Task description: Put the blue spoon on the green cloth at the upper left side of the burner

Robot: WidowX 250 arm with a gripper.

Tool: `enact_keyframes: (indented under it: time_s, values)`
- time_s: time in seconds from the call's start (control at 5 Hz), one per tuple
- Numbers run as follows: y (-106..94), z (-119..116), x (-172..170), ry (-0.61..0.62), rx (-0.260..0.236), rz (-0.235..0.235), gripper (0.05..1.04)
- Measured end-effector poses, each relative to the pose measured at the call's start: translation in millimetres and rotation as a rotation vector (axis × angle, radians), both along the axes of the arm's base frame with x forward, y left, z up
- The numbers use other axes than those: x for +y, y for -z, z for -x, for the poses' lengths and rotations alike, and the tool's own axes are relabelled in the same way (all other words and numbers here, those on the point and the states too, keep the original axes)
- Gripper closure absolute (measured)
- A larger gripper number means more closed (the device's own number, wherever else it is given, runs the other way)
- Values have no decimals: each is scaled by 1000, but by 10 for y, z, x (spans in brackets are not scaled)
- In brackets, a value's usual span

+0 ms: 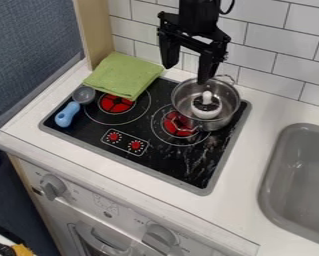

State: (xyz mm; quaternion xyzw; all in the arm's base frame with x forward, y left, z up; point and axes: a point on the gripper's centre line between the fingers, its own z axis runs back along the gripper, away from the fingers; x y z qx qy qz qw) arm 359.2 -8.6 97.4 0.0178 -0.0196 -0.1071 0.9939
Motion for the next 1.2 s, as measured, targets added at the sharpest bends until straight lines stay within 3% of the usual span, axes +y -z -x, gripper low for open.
enact_keyframes:
  time_s: [0.2, 0.4, 0.6, 0.8, 1.0, 1.2]
  values:
    - [121, 31, 1, 2, 34, -1, 83]
    - [242, 270, 325, -44, 57, -9, 83]
    - [219, 547, 863, -141, 34, -7, 83]
    - [321, 829, 1241, -194, -2, -5, 83]
    - [471, 949, 1475, -217, -10, 2, 83]
    - [596, 915, 1547, -182, 17, -6, 83]
